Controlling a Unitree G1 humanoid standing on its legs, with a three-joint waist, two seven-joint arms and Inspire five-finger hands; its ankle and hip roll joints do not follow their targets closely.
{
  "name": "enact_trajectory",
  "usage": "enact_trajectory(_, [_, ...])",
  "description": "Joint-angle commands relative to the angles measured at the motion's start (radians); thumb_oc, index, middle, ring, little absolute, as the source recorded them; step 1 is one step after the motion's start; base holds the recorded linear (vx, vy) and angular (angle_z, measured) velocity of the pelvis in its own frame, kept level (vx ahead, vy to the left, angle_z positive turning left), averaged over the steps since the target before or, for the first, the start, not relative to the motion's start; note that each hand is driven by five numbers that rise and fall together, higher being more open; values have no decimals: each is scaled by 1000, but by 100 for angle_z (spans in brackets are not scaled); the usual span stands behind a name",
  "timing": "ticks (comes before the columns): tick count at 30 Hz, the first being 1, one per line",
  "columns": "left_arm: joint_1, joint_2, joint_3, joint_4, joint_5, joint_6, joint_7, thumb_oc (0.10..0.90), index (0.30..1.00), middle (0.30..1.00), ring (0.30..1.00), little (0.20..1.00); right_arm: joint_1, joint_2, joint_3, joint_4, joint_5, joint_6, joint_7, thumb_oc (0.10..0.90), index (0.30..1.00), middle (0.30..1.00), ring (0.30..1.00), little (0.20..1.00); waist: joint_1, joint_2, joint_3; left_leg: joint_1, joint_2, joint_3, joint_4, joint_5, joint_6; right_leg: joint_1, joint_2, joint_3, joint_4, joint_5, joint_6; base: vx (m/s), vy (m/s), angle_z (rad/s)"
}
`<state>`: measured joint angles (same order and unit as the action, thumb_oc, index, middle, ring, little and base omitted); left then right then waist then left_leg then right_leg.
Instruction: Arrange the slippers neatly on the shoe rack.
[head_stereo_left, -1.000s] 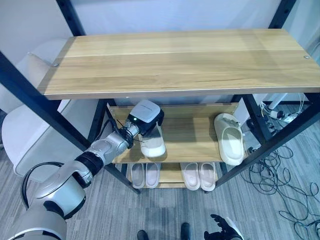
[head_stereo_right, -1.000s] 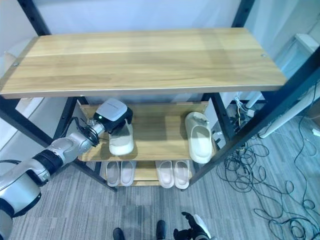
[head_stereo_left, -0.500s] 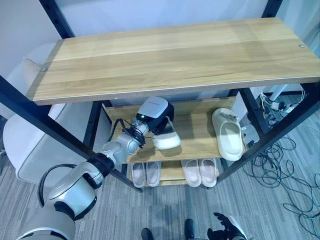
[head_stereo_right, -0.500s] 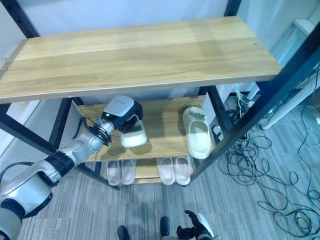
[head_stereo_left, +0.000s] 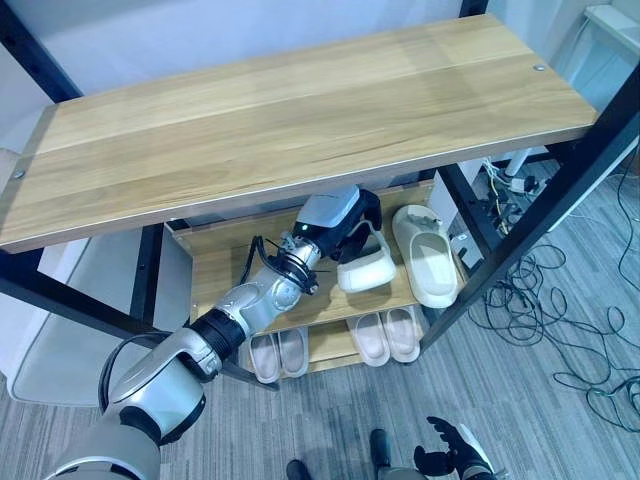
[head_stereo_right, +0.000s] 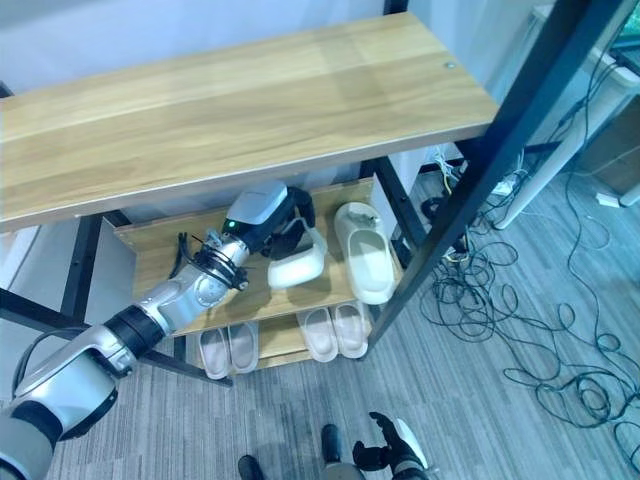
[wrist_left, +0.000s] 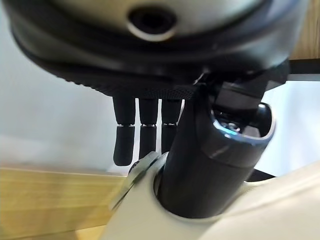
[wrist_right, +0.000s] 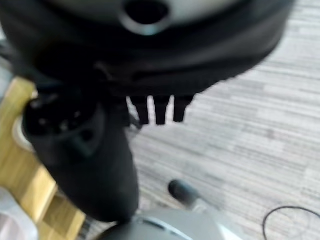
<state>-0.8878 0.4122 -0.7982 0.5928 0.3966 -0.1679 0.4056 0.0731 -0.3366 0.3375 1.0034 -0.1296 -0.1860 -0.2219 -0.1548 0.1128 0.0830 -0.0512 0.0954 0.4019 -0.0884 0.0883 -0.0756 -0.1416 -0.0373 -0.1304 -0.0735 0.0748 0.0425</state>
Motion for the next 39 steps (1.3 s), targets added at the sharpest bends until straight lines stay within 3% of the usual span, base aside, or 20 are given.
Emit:
enact_trajectory(1, [-226,-20,115,125,15,-19,104,400,300,300,300,300,74,-48,28,-34,13,-15,2,800,900,900,900,900,-2,19,-54,-44,10,2,1,-1,-59,-74,-60,-45,12,37,147,2,-6,-4])
enact_trajectory(11, [-297,-8,77,261,16,-9,97,400,300,300,300,300,83,-56,33,-8,26,-20,15,800,900,900,900,900,-19,27,-54,-53,15,7,1,2,-64,-96,-62,-43,26,33,146,4,-11,-6])
enact_trajectory(23, [-348,-13,53,301,66,10,128,400,300,300,300,300,80,-60,41,-1,38,-27,11,800,900,900,900,900,-32,34,-48,-56,19,30,1,4,-67,-120,-59,-25,34,37,146,2,-7,-3])
enact_trajectory(24, [-350,-17,55,301,66,10,131,756,834,834,834,834,80,-61,40,1,38,-29,11,800,900,900,900,900,-32,34,-48,-55,19,32,1,3,-67,-121,-58,-24,35,37,146,7,-13,-15])
enact_trajectory(25, [-350,-20,57,299,65,11,133,800,900,900,900,900,80,-61,39,3,40,-28,10,800,900,900,900,900,-32,35,-49,-55,19,34,1,3,-68,-122,-57,-24,36,36,146,6,-13,-16])
enact_trajectory(39, [-226,-85,137,214,-16,-12,131,800,900,900,900,900,85,-38,28,2,42,-24,-8,800,900,900,900,900,-16,24,-55,-55,19,15,1,4,-67,-113,-58,-42,33,35,137,-2,-5,-2])
